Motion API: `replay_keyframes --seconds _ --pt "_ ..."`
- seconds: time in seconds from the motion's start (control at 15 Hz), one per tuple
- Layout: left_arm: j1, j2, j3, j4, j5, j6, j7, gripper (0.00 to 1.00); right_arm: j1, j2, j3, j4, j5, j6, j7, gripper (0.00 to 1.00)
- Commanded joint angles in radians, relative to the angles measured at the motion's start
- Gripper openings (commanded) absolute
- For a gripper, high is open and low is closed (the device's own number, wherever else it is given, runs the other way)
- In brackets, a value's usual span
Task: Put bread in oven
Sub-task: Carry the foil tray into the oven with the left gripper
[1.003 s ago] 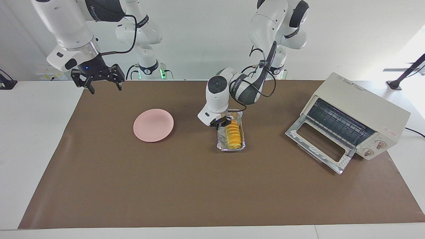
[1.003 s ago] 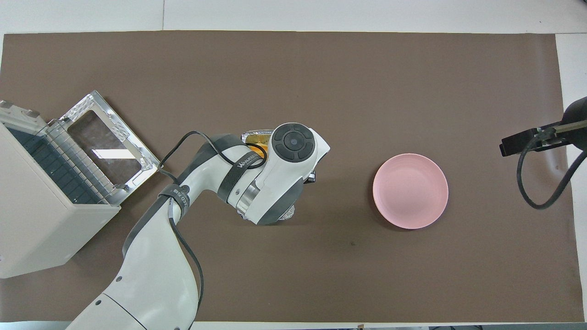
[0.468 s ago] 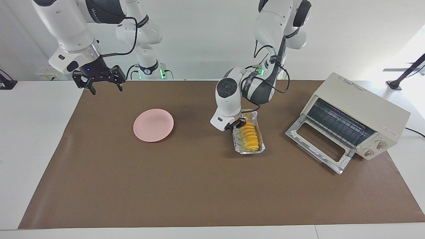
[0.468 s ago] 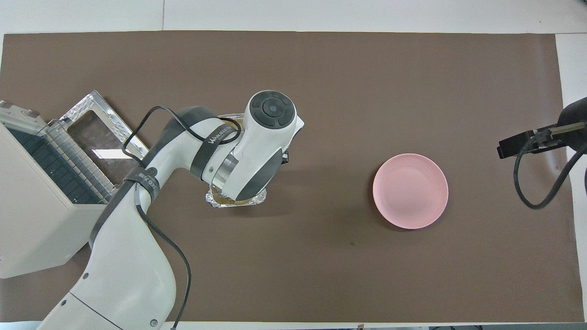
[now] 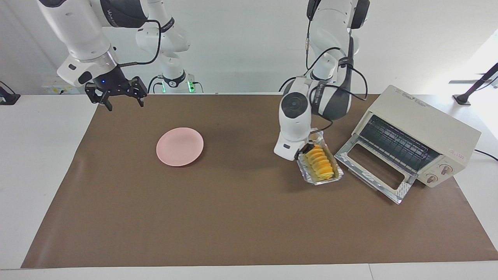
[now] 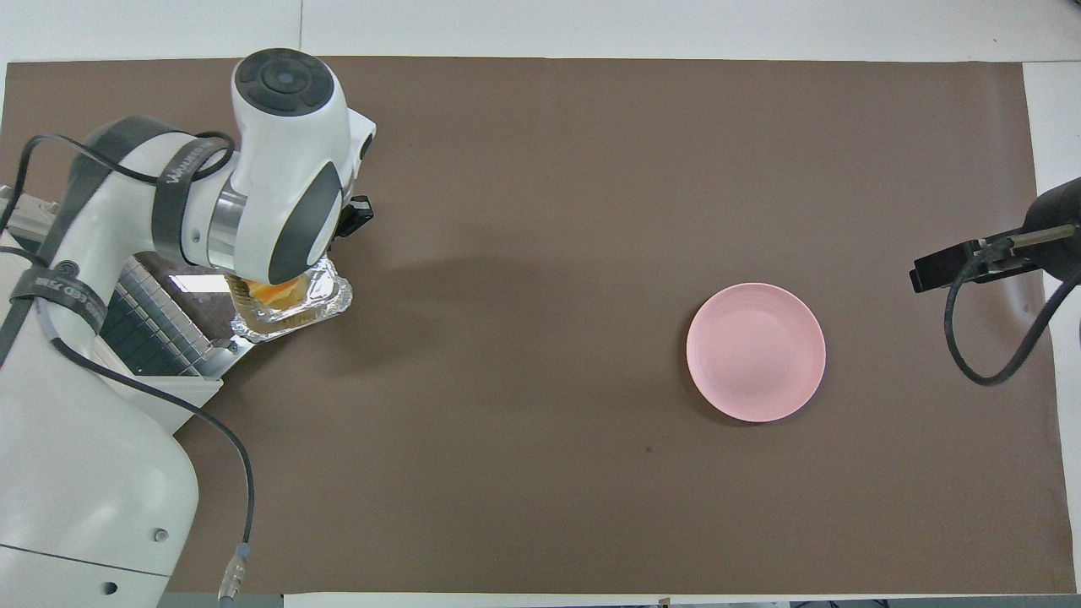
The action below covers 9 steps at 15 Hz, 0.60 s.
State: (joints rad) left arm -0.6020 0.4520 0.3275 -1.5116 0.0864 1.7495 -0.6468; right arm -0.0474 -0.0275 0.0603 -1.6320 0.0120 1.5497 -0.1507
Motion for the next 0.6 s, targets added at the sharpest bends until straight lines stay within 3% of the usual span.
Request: replay_keyframes --seconds 0.0,0.53 --pt "0.062 -0.001 0.005 -0.005 0.016 -0.025 -0.007 0.00 -0.022 -0.011 0.009 -0.014 0.019 0.004 -0.013 1.00" --pt "0.103 0.020 0.008 -0.007 0.091 -0.125 -0.005 0.00 -0.017 -0.015 0.007 -0.014 0.011 -0.025 -0.013 1.00"
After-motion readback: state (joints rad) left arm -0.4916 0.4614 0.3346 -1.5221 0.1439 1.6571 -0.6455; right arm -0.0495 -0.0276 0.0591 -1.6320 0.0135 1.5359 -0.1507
